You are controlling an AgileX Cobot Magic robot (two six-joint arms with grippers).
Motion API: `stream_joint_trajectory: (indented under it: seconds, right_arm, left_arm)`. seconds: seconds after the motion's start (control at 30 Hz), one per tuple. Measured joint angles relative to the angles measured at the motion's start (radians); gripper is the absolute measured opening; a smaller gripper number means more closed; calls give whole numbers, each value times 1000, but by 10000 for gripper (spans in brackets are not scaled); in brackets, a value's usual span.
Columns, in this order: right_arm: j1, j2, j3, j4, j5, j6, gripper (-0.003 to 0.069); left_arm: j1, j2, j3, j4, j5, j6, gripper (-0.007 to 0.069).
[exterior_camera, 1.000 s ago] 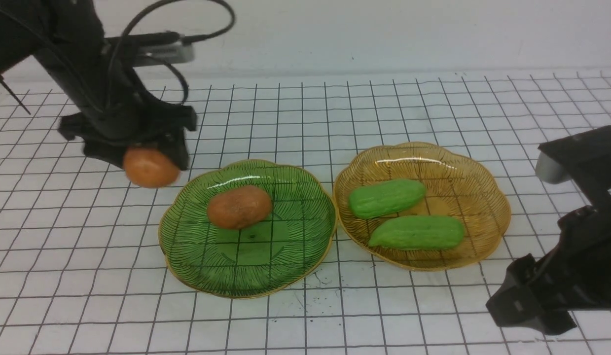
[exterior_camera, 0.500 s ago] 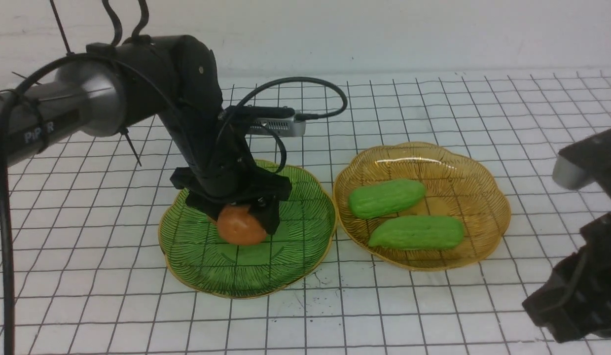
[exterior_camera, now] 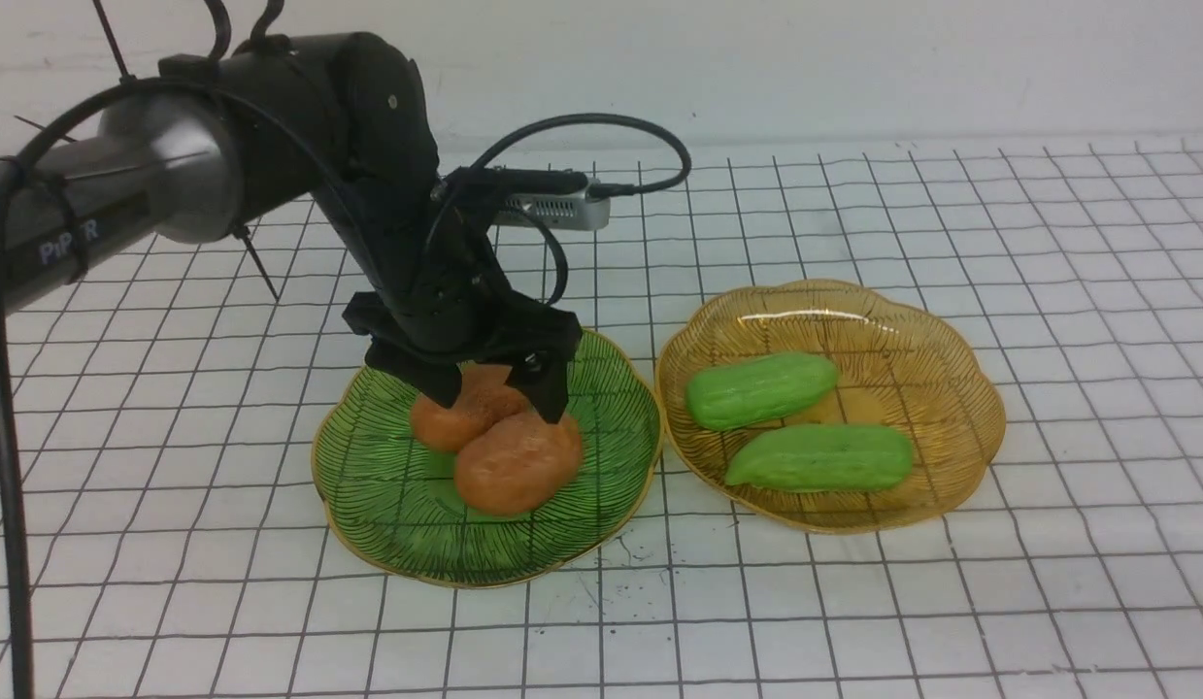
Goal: Put different types of vegetables on the plate.
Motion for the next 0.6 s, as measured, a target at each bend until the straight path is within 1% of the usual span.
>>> stream_joint_trajectory:
  seconds: [0.13,0.2,0.23,0.27,0.33,0.37,0.4,0.43,0.47,0.6]
  right_arm:
    - [0,-137,167,-33,-243,2,-14]
    - [0,-174,270,-56,-443,2,-14]
    - [0,-176,280,-59,-462,2,-14]
    - [0,-183,363,-86,-626,2,-14]
    - [0,-184,424,-109,-782,2,-14]
    - [0,-184,424,-110,-796,2,-14]
    - [0,-184,458,-119,-891,2,-14]
    - [0,-184,461,-119,-909,2,-14]
    - [0,-185,475,-124,-970,2,-14]
    - [0,-185,484,-126,-1013,2,-15]
  left_arm:
    - [0,0,-41,0,41,0,618]
    - [0,0,-63,0,46,0,583]
    - [0,0,-67,0,46,0,575]
    - [0,0,-81,0,47,0,542]
    - [0,0,-92,0,47,3,502]
    - [0,0,-92,0,47,5,492]
    - [0,0,-94,0,49,11,442]
    - [0,0,-95,0,49,12,437]
    - [0,0,-95,0,51,22,405]
    - [0,0,-95,20,54,62,293]
